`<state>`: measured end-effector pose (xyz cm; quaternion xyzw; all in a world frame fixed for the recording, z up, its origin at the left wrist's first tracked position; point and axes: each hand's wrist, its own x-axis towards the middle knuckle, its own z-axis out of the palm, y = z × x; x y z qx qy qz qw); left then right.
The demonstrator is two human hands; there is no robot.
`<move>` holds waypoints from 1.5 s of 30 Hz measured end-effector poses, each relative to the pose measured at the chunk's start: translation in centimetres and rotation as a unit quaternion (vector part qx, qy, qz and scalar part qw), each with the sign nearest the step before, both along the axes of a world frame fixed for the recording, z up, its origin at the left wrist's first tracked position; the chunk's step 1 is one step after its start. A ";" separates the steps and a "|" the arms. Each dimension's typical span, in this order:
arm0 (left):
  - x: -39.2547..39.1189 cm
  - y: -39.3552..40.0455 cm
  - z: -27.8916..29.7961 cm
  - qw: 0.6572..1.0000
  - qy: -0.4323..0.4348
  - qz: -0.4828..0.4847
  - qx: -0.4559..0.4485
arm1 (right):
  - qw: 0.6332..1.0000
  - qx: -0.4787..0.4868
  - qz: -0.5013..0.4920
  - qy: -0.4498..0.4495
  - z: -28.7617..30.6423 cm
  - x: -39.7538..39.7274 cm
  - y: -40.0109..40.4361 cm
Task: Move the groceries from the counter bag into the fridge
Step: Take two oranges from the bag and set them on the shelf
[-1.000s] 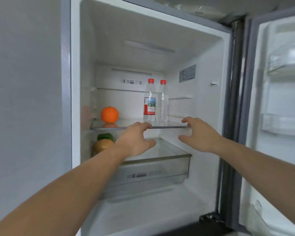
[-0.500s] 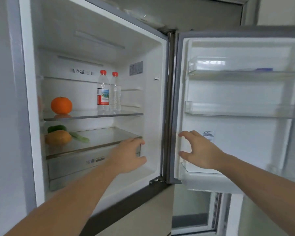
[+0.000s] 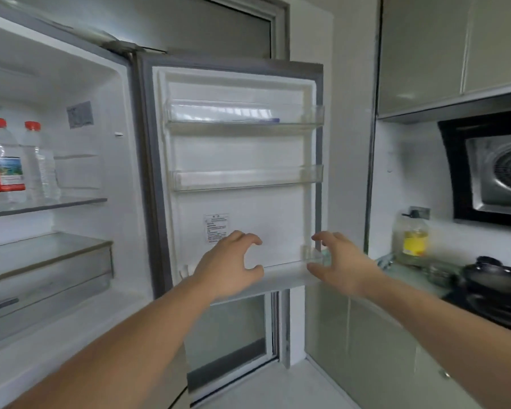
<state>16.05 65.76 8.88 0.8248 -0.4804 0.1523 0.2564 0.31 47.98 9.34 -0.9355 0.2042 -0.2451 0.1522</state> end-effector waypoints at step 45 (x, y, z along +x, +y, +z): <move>-50.8 -14.5 -7.0 0.659 0.022 -0.744 0.103 | 0.567 0.059 -0.821 -0.032 -7.6 -50.5 25.3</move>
